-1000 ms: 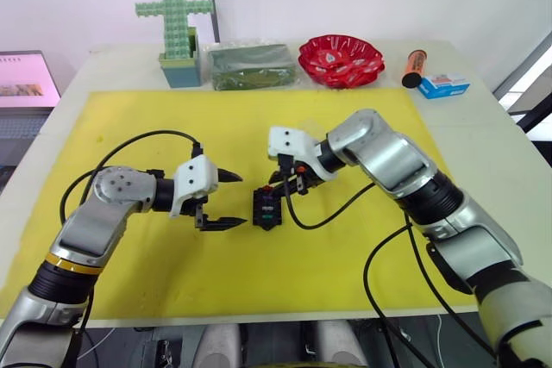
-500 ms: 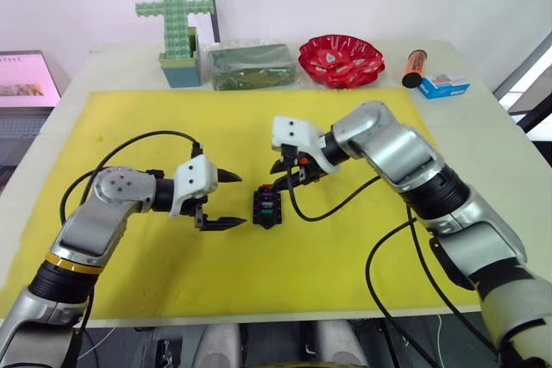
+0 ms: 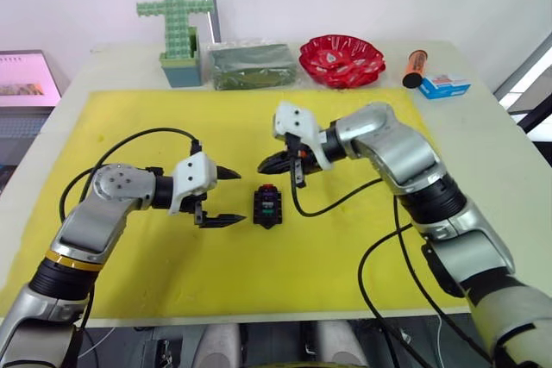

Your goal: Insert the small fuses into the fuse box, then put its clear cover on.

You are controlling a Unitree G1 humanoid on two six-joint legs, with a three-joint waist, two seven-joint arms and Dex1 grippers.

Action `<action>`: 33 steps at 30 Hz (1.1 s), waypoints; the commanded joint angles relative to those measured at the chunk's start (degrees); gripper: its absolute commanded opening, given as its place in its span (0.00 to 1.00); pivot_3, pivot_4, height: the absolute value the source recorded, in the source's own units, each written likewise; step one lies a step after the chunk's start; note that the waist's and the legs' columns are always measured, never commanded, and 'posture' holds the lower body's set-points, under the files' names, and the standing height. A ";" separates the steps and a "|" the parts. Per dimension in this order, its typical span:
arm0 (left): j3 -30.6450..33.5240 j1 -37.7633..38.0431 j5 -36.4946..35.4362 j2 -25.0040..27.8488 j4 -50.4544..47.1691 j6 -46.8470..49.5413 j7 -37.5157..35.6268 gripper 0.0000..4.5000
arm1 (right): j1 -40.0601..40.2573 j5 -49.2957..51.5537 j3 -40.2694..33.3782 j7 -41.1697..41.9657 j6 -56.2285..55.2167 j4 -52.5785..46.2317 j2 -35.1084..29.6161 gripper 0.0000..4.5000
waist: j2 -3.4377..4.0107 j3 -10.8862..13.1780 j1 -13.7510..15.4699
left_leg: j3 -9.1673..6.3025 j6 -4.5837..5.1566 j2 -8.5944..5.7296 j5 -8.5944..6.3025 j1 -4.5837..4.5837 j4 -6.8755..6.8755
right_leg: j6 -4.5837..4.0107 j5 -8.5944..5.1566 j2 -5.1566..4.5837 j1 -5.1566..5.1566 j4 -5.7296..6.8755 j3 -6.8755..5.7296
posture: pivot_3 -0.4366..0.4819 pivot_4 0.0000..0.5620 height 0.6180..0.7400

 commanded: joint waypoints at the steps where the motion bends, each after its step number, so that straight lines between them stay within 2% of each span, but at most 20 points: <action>1: 1.07 -0.61 -0.01 0.24 -0.50 -1.19 -0.01 1.00 | 1.42 1.98 -3.28 -0.57 -2.87 0.50 0.86 0.01 | 0.00 0.00 0.01 | -0.01 0.00 0.01 0.00 0.00 -0.01 | 0.00 0.00 0.01 0.00 0.00 -0.01 | 0.48 0.27 1.00; 11: 0.86 -0.21 -0.08 0.17 -0.31 -1.75 -0.11 1.00 | 7.62 3.05 -4.78 -2.67 -7.08 2.01 2.74 0.01 | 0.00 0.00 0.02 | -0.01 0.00 0.01 0.00 0.00 0.00 | 0.00 0.00 0.01 0.00 0.00 0.00 | 0.48 0.27 1.00; 33: 0.84 -0.28 -0.24 0.52 -2.56 -0.09 0.12 1.00 | 9.46 1.72 -3.50 -2.15 -9.70 8.22 2.71 0.01 | 0.00 0.00 0.03 | -0.01 0.00 0.00 0.00 0.01 -0.01 | 0.00 0.00 0.01 0.01 0.00 0.00 | 0.48 0.27 1.00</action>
